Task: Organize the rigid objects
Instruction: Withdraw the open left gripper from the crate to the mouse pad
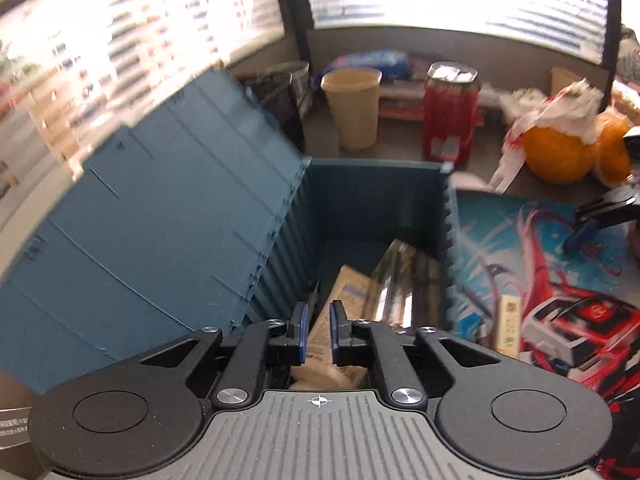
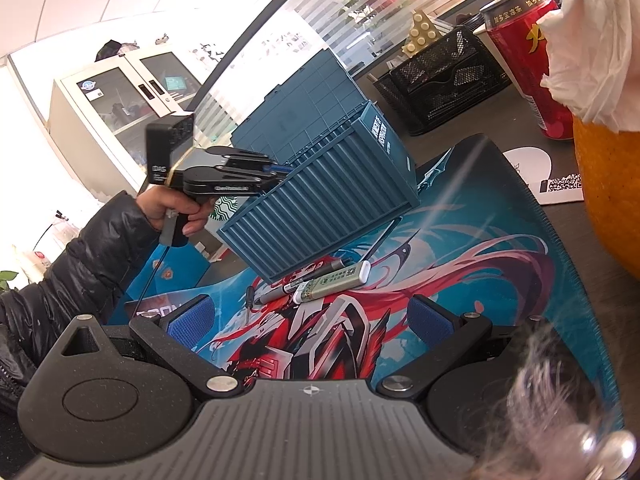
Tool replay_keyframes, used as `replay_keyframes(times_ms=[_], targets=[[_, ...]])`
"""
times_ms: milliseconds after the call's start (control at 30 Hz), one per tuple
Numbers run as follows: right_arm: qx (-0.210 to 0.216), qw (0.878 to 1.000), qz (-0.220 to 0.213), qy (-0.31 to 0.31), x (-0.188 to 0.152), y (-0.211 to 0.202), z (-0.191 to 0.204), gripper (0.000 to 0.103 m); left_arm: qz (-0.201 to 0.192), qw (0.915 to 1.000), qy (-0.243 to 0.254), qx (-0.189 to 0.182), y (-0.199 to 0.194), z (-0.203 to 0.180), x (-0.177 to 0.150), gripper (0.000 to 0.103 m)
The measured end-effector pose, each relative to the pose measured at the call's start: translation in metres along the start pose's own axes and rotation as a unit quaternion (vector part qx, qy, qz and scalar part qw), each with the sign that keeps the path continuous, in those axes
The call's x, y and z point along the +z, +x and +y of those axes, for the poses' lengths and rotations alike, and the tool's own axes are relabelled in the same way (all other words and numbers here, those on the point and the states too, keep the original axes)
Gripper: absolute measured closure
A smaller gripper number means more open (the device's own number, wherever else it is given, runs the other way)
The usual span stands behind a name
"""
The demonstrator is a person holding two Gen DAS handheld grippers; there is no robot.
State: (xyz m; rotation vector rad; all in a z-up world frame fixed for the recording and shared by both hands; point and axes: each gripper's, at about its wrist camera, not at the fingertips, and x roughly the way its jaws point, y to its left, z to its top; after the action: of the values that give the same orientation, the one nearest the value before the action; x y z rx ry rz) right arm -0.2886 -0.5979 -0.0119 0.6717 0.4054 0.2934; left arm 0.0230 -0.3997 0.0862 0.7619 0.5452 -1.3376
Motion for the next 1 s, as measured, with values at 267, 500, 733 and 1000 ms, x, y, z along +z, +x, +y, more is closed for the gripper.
replay_keyframes(times_ms=[267,500,733,1000], targets=[[-0.002,1.0,0.002,-0.002,0.0,0.0,0.0,0.0,-0.072,0.9972,-0.017,0.012,-0.067,-0.017,-0.027,0.071],[-0.005,1.0,0.004,-0.003,-0.001,0.002,0.0,0.0,-0.08,0.9964,0.024,-0.014,-0.101,-0.048,-0.078,0.038],[-0.016,1.0,0.009,-0.01,-0.001,0.005,0.002,0.0,-0.043,0.9984,0.018,-0.032,-0.084,-0.058,-0.117,0.03],[-0.014,1.0,0.006,-0.007,-0.002,0.004,0.001,0.0,-0.021,0.9975,0.006,-0.067,-0.055,-0.048,-0.135,0.026]])
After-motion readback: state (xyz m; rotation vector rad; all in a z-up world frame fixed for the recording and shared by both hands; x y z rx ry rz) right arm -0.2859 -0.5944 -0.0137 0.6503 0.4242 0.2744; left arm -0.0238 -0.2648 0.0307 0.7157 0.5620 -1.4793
